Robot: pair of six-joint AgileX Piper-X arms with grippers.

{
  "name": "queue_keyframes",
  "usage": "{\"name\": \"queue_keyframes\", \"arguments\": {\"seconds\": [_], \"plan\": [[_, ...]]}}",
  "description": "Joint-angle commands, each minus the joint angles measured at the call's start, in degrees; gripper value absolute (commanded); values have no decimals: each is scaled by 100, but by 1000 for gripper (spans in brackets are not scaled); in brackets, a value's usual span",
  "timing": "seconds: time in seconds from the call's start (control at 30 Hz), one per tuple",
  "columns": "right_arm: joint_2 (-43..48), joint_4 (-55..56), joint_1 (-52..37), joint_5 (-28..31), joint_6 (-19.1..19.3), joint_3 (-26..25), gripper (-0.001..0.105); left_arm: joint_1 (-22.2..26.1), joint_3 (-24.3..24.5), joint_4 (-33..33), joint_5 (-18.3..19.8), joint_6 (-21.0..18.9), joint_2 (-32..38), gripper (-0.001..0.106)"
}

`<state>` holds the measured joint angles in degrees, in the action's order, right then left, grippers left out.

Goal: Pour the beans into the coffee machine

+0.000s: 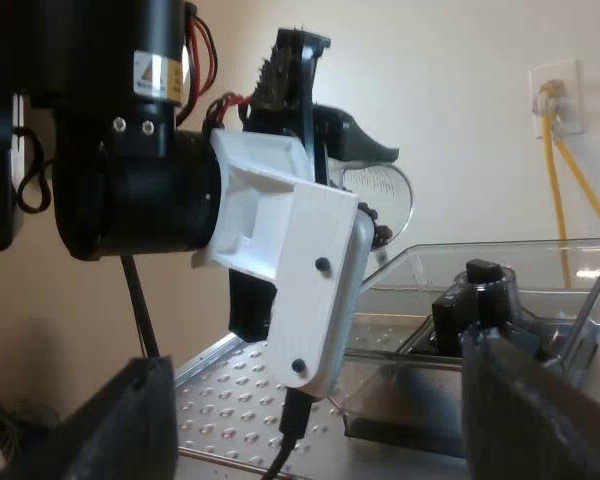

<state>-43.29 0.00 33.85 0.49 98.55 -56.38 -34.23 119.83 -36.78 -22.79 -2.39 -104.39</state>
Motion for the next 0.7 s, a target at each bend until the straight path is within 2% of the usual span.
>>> {"name": "queue_keyframes", "arguments": {"seconds": [0.03, 0.13, 0.27, 0.47, 0.57, 0.7], "plan": [[55, 36, 9, -49, 29, -40, 62, -7, 38, 107, -106, 347, 34, 31], [55, 0, 9, -49, 29, -40, 62, -7, 38, 107, -106, 639, 34, 31], [55, 36, 9, -49, 29, -40, 62, -7, 38, 107, -96, 683, 34, 31], [55, 36, 9, -49, 25, -40, 62, -7, 38, 378, -67, 1042, 34, 31], [55, 36, 9, -49, 25, -40, 62, -7, 38, 503, 178, 1120, 34, 31], [55, 36, 9, -49, 25, -40, 62, -7, 38, 503, 209, 1214, 34, 31]]}}
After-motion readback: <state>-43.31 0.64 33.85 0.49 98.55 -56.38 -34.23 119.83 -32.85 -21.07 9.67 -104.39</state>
